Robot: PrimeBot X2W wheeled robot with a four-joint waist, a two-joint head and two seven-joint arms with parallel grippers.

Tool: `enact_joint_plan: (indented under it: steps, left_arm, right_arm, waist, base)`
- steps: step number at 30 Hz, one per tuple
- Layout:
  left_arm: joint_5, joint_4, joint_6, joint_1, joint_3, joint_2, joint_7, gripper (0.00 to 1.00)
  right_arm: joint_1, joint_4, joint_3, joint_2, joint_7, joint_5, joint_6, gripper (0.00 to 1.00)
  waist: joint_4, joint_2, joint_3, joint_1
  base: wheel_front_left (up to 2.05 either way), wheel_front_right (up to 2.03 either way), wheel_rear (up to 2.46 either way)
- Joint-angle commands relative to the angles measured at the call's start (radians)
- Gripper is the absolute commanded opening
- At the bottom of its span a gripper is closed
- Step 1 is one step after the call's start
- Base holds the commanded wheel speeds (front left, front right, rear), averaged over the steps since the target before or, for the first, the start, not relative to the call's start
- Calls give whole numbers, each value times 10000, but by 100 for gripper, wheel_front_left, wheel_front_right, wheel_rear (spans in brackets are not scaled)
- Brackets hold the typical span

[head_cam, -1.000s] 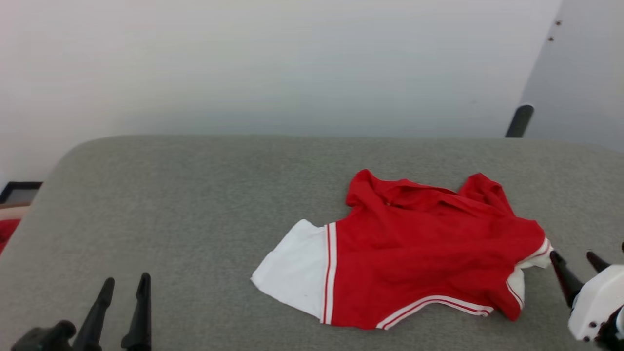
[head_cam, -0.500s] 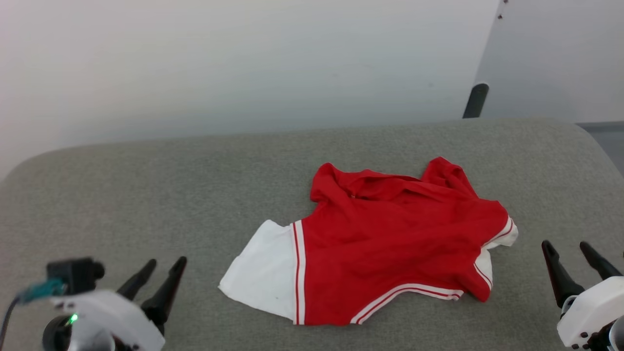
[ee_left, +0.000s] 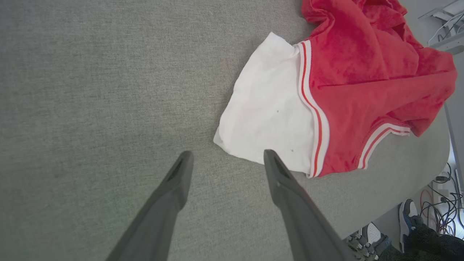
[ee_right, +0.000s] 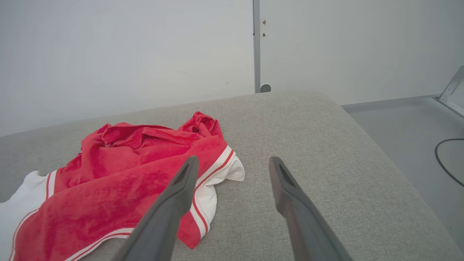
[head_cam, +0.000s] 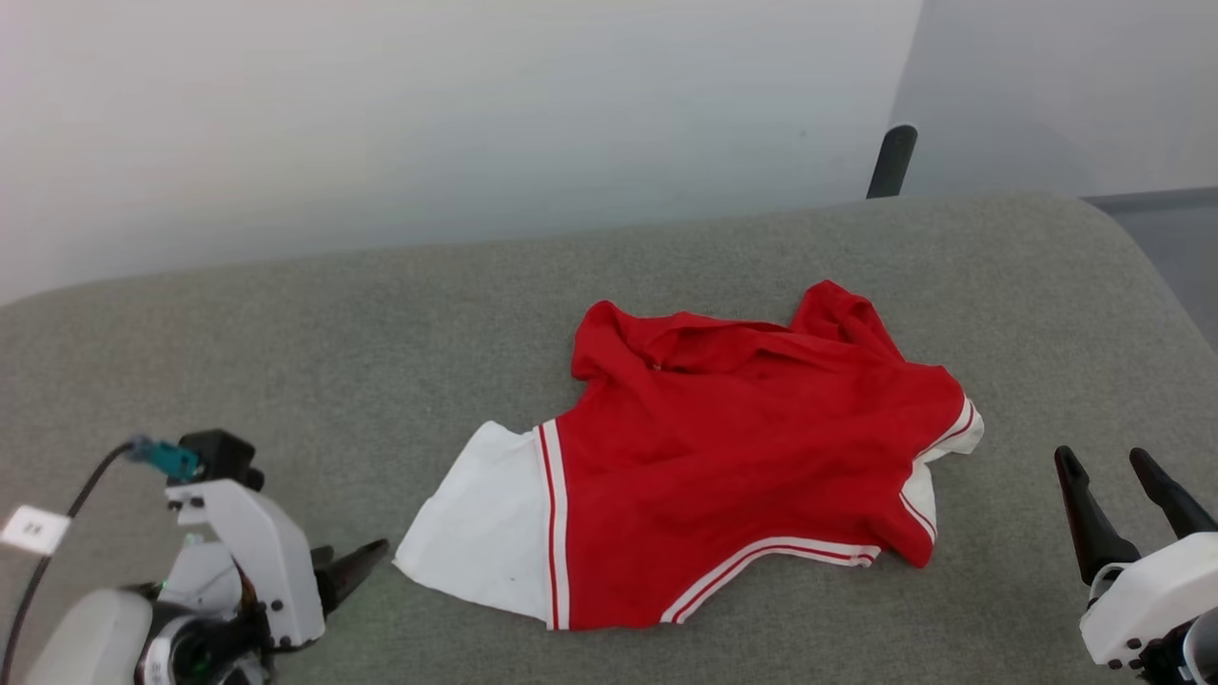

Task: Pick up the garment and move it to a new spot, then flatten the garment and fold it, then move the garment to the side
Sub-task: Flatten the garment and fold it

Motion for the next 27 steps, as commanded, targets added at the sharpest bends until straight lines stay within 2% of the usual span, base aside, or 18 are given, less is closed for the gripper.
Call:
enact_joint_plan:
  steps: [1, 7, 13, 25, 26, 27]
  left_arm:
    - [12, 18, 2, -100, -28, -7, 46, 100]
    - [204, 602, -117, -764, -450, -128, 419, 100]
    - [538, 1295, -339, -1264, -855, -213, 337, 100]
    - [798, 2839, -503, -1870, -1313, -411, 333, 100]
    - [813, 2973, -523, -1913, -1381, -458, 346, 94]
    - [809, 3083, -573, -1942, -1428, -500, 345, 28]
  right_arm:
    - [-105, 4, -2, 7, -58, 52, -3, 100]
    - [-234, 17, -48, 36, -46, 47, -3, 100]
    - [-413, -30, 26, 9, -119, 67, -3, 100]
    - [-680, -93, 78, 111, -211, 92, -3, 100]
    - [-692, -93, 75, 115, -212, 87, -5, 100]
    - [-695, -92, 76, 118, -210, 83, -3, 100]
  waist:
    - [-45, 0, 72, 0]
    - [-136, 0, 375, 0]
    - [-330, 0, 754, 0]
    - [-648, 0, 1462, 0]
    - [-651, 0, 1487, 0]
    - [-653, 0, 1507, 0]
  base:
    - [0, 0, 0]
    - [0, 0, 0]
    - [0, 0, 0]
    - [0, 0, 0]
    - [0, 0, 0]
    - [0, 0, 0]
